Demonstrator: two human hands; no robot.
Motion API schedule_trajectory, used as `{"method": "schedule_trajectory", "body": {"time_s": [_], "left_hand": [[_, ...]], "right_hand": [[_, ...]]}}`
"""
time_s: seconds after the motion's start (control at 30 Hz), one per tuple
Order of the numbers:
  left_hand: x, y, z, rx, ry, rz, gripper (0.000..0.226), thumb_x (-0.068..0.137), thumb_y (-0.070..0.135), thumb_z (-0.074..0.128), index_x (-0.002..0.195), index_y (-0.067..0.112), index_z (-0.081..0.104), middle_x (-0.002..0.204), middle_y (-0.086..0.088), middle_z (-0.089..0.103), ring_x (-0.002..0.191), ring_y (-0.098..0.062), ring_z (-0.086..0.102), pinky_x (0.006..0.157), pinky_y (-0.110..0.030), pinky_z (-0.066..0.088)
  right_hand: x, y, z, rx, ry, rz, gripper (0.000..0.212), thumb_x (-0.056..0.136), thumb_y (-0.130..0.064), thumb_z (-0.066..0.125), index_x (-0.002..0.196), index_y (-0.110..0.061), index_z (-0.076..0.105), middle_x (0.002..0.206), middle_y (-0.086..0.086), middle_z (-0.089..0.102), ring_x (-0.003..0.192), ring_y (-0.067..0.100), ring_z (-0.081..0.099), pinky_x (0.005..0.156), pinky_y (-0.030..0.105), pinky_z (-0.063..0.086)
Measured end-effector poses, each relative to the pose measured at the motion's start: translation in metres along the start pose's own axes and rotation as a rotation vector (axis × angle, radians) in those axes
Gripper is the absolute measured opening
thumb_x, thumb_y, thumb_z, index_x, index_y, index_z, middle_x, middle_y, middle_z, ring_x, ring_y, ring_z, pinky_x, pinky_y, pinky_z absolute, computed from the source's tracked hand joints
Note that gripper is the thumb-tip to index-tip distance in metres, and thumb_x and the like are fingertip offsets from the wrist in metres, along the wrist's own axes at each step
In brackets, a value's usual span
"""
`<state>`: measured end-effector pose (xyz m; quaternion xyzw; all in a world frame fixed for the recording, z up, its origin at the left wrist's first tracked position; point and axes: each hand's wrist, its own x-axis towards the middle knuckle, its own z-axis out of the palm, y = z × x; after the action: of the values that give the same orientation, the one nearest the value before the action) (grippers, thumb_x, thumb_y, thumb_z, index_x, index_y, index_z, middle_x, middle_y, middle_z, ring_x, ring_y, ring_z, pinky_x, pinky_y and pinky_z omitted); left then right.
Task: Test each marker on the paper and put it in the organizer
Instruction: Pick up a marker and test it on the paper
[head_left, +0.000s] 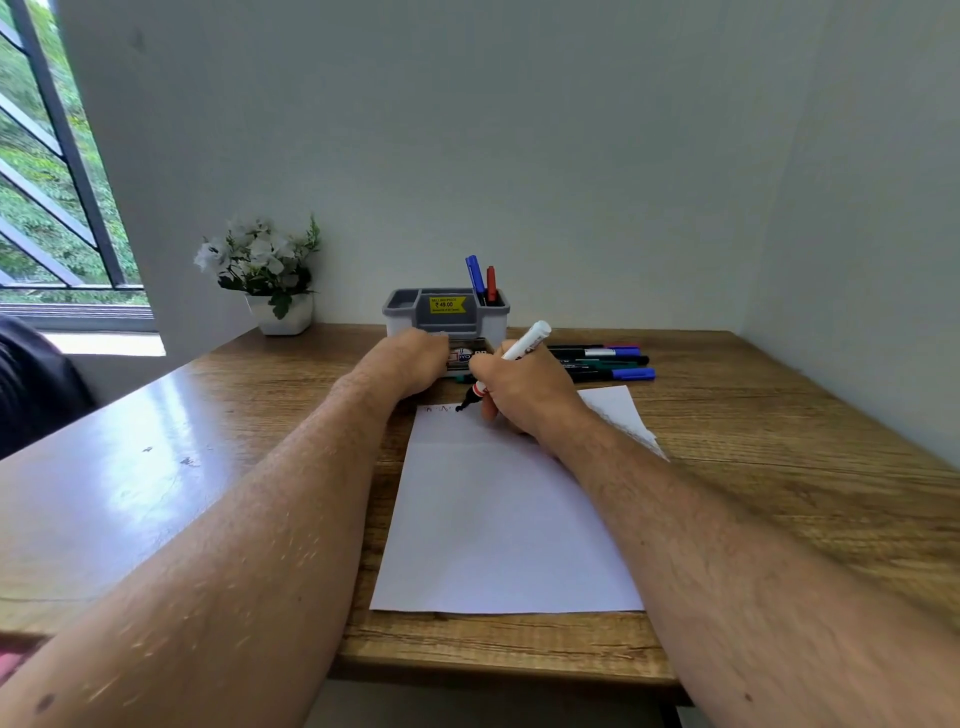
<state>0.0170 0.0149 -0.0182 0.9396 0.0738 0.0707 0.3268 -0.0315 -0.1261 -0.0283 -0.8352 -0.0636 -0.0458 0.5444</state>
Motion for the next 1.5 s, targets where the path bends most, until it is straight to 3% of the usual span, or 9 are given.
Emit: {"method": "schedule_trajectory", "body": {"time_s": [0.1,0.2,0.33,0.53,0.7,0.87,1.03,1.5], "left_hand": [[-0.004,0.003,-0.006,-0.225,-0.015,-0.049,0.026,0.082,0.025,0.037,0.072,0.018,0.060,0.080,-0.007,0.055,0.068,-0.021,0.045,0.068,-0.035,0.038],[0.002,0.005,-0.009,-0.392,-0.020,-0.086,0.042,0.080,0.015,0.039,0.043,0.017,0.058,0.068,-0.003,0.056,0.068,-0.021,0.047,0.065,-0.034,0.037],[-0.007,0.013,-0.011,-0.550,-0.023,0.003,0.035,0.087,0.012,0.033,0.063,0.014,0.058,0.042,0.008,0.052,0.055,-0.013,0.042,0.056,-0.030,0.033],[-0.016,0.012,-0.018,-0.956,-0.006,0.101,0.031,0.086,0.009,0.033,0.077,0.010,0.063,0.060,-0.002,0.050,0.043,-0.010,0.031,0.037,-0.022,0.022],[-0.016,0.013,-0.019,-1.312,-0.006,0.143,0.033,0.092,0.002,0.038,0.107,0.006,0.067,0.084,-0.006,0.069,0.057,-0.009,0.049,0.050,-0.022,0.042],[-0.014,0.011,-0.019,-1.348,-0.026,0.139,0.031,0.095,0.002,0.039,0.111,0.009,0.064,0.097,-0.007,0.073,0.060,-0.009,0.051,0.051,-0.020,0.037],[-0.014,0.012,-0.017,-1.416,-0.020,0.121,0.030,0.097,0.005,0.040,0.110,0.005,0.066,0.106,-0.015,0.073,0.085,-0.018,0.063,0.059,-0.021,0.049],[-0.022,0.016,-0.016,-1.450,-0.075,0.157,0.030,0.098,0.000,0.040,0.107,0.001,0.069,0.106,-0.017,0.063,0.083,-0.018,0.062,0.067,-0.020,0.057]], "right_hand": [[0.000,-0.001,-0.001,-0.003,0.012,0.007,0.021,0.090,-0.033,0.058,0.079,-0.016,0.056,0.065,-0.001,0.061,0.034,0.000,0.047,0.033,0.009,0.031],[-0.001,-0.002,-0.002,0.014,0.019,0.000,0.022,0.090,-0.031,0.058,0.075,-0.016,0.055,0.063,0.000,0.060,0.038,0.004,0.048,0.036,0.012,0.034],[0.000,-0.003,-0.005,0.132,0.058,0.010,0.019,0.088,-0.028,0.057,0.078,-0.013,0.059,0.061,0.001,0.059,0.044,0.007,0.048,0.045,0.020,0.038],[0.004,-0.007,-0.012,0.429,0.145,-0.033,0.013,0.088,-0.019,0.055,0.076,-0.014,0.056,0.056,0.000,0.049,0.041,0.005,0.042,0.037,0.017,0.032],[0.004,-0.009,-0.016,0.689,0.126,-0.107,0.012,0.088,-0.007,0.060,0.082,-0.017,0.057,0.065,0.007,0.057,0.037,0.007,0.043,0.037,0.016,0.029],[0.003,-0.010,-0.015,0.784,0.065,-0.169,0.007,0.094,-0.016,0.059,0.091,-0.014,0.066,0.080,0.013,0.070,0.045,0.016,0.055,0.038,0.020,0.037],[0.002,-0.010,-0.016,0.832,0.069,-0.188,0.025,0.096,-0.019,0.044,0.095,-0.010,0.067,0.084,0.017,0.073,0.048,0.020,0.060,0.041,0.021,0.041],[0.007,-0.010,-0.014,0.839,0.058,-0.163,0.020,0.099,-0.023,0.048,0.105,-0.010,0.061,0.096,0.015,0.077,0.049,0.019,0.063,0.042,0.022,0.043]]}}
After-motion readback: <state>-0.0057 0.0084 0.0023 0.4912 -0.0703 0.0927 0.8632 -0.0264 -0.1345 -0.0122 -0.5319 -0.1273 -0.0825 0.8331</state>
